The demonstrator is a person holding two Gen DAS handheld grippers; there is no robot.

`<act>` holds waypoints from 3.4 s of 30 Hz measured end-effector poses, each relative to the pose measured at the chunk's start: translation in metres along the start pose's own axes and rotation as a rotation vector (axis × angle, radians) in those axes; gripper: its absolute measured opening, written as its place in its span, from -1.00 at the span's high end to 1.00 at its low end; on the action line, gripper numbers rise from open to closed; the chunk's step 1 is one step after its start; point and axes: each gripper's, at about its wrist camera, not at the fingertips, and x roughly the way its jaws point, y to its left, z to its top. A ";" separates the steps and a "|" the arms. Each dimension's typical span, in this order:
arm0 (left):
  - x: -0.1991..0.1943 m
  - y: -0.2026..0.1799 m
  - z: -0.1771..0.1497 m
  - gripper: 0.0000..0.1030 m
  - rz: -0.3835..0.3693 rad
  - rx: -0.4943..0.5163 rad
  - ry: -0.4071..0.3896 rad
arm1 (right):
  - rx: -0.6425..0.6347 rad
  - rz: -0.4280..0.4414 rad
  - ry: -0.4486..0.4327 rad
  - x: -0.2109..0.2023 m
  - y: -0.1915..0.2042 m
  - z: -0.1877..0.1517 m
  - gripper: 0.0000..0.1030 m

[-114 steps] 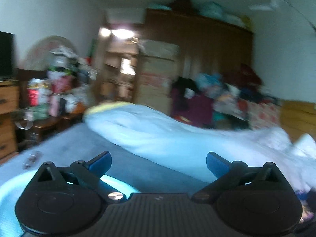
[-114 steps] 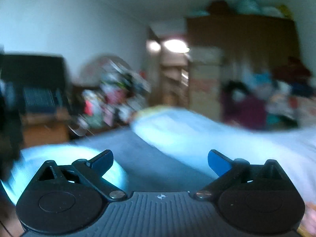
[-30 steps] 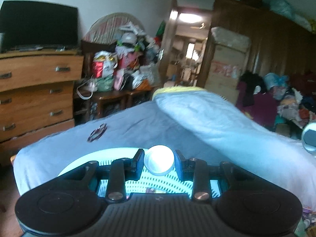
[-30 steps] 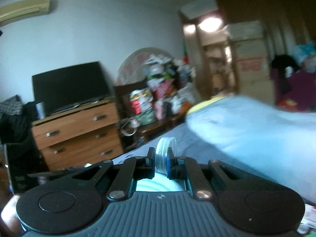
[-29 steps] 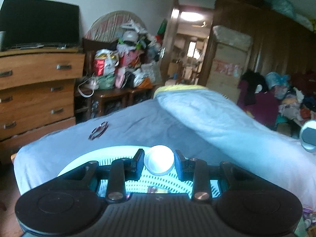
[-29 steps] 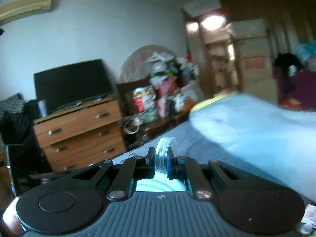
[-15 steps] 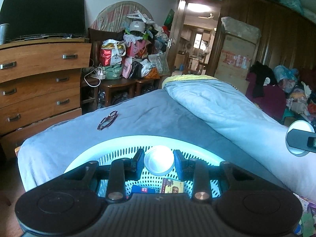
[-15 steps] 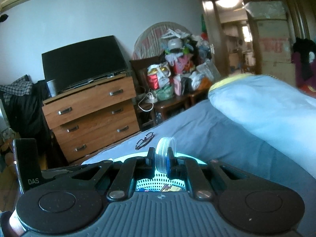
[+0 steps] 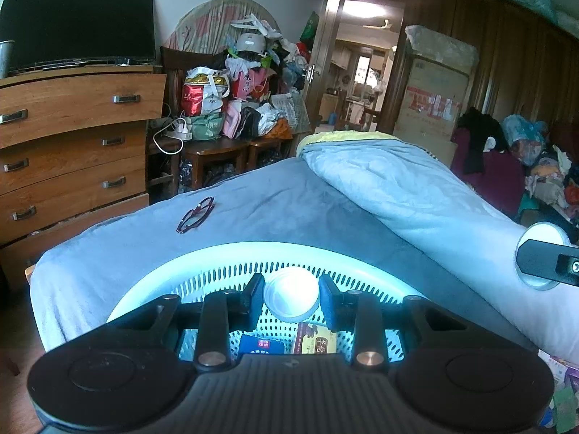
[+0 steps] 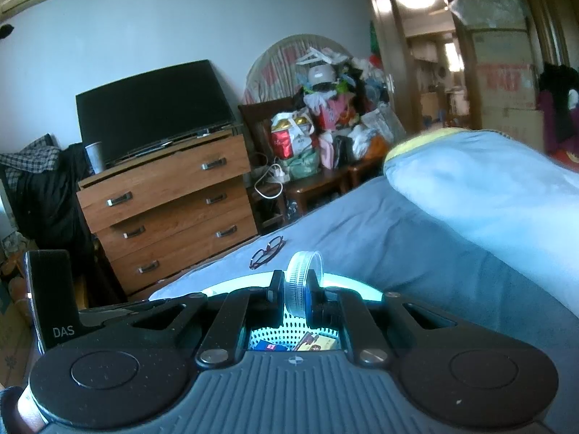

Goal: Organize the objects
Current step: 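Open both tools, dropping the caps into the basket, then move both tools back over the pile on the bed, then grasp the yellow box with right tool while left grasps a clear cap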

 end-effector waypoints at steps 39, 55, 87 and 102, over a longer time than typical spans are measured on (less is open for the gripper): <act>-0.057 -0.280 -0.123 -0.77 -0.599 0.399 0.051 | 0.310 -0.906 0.028 -0.252 -0.278 -0.273 -0.26; -0.028 -0.296 -0.160 -0.79 -0.633 0.432 0.180 | 0.151 -0.766 0.107 -0.226 -0.239 -0.285 -0.45; 0.020 -0.455 -0.324 -0.32 -0.996 0.690 0.380 | 0.446 -0.976 0.163 -0.262 -0.276 -0.338 0.09; 0.007 -0.481 -0.327 0.18 -1.054 0.664 0.219 | 0.453 -0.945 0.090 -0.266 -0.287 -0.341 0.08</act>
